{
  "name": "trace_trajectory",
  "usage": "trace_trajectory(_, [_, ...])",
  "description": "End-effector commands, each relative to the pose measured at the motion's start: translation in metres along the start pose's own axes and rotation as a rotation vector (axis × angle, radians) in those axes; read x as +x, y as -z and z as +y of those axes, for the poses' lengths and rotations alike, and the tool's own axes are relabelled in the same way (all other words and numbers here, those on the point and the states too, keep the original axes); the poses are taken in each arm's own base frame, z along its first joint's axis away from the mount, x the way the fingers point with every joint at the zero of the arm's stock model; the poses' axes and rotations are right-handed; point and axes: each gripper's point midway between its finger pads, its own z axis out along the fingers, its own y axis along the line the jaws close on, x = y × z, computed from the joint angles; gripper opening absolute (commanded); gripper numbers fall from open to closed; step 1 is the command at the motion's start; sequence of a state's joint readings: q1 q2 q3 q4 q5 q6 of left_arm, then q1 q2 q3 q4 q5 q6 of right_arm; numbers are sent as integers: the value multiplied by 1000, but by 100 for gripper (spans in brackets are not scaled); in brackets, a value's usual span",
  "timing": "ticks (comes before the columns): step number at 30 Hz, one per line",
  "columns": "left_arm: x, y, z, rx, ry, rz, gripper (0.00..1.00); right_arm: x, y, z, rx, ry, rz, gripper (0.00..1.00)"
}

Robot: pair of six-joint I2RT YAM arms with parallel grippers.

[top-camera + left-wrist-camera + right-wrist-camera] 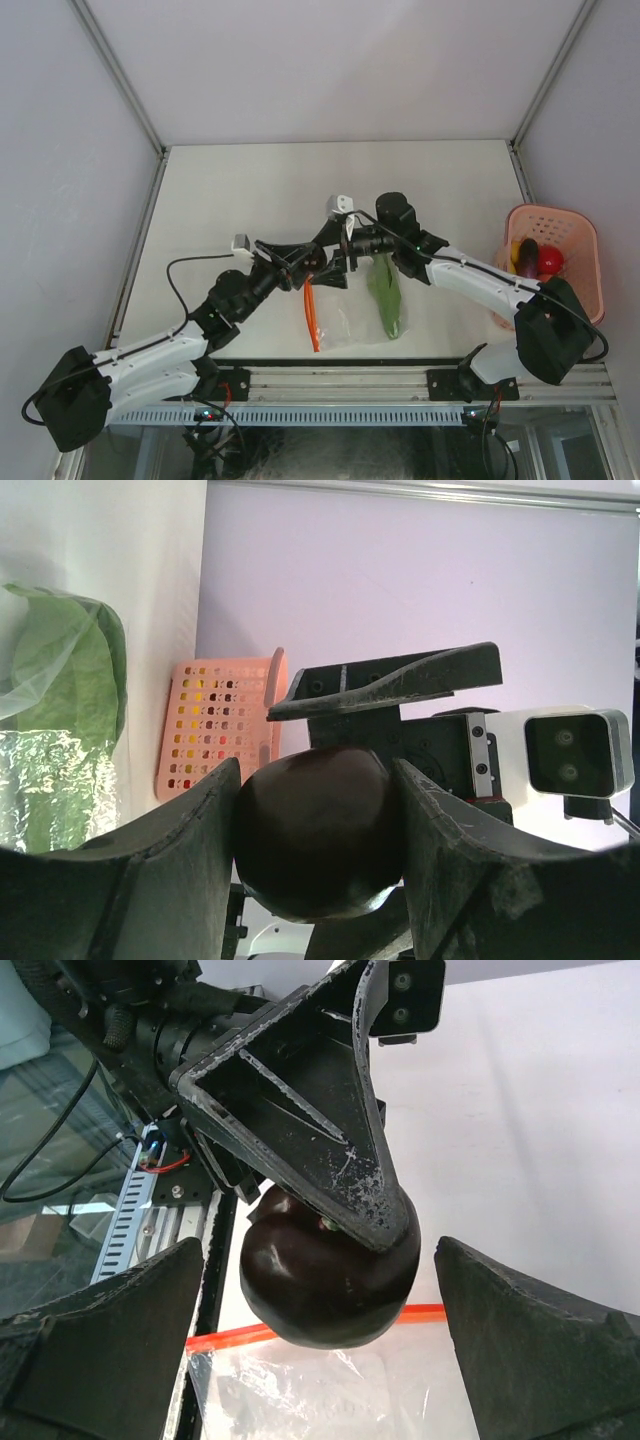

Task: Open the zip-top bag and remove the fake food
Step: Place the fake fruit in the bin.

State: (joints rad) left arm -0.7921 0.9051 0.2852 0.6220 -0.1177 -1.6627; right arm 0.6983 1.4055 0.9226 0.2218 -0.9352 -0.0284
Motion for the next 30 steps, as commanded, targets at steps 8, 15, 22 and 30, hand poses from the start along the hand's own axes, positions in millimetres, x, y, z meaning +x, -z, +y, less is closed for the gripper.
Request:
trace_trajectory(8, [0, -2, -45, 113, 55, -20, 14, -11, -12, 9, -9, 22, -34, 64])
trace_trajectory(15, [1, 0, -47, 110, 55, -15, 47, -10, -11, 10, -24, 48, -30, 37])
trace_trajectory(22, [1, 5, -49, 126, 29, -13, 99, -18, 0, 12, -59, 62, -49, 22])
trace_trajectory(30, [-4, 16, -45, 126, -19, -36, 100, -30, 20, 4, -43, 74, -62, 11])
